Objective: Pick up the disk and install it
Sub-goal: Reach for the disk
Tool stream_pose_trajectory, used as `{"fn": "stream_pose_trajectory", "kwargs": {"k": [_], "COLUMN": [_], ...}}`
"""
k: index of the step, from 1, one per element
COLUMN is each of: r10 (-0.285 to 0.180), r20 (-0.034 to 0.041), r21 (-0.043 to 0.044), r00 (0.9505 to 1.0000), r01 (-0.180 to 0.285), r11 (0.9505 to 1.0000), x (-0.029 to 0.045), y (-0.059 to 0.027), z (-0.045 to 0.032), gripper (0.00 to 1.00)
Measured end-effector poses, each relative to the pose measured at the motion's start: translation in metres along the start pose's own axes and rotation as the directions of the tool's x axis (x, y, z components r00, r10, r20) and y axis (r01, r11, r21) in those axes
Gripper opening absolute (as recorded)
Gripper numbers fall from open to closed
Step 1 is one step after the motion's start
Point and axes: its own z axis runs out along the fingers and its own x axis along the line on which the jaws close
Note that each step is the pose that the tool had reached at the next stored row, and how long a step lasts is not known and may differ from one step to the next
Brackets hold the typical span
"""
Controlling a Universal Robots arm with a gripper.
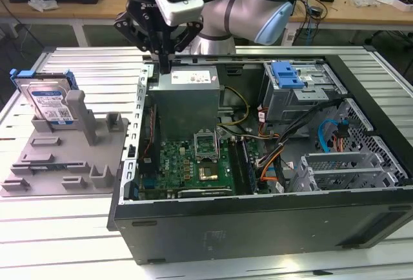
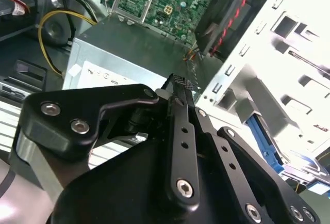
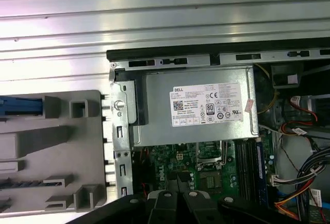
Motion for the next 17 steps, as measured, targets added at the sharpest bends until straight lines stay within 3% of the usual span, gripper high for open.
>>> {"fn": "stream_pose_trajectory", "kwargs": {"k": [5,8,17], "r10": [0.0,0.0,0.0], "r20": [-0.0002,-0.0002,-0.0003], "r21": [-0.0001,-0.0005,-0.0019], "r00": [1.0,1.0,1.0], "r01": [0.0,0.0,0.0], "r11": [1.0,1.0,1.0], "x": [0.0156,0.0295,0.0581], "y": [0.0061,0.0147,0.0324], "z": [0.0002,0.001,0.0027], "gripper": [0.11,0.11,0.11]}}
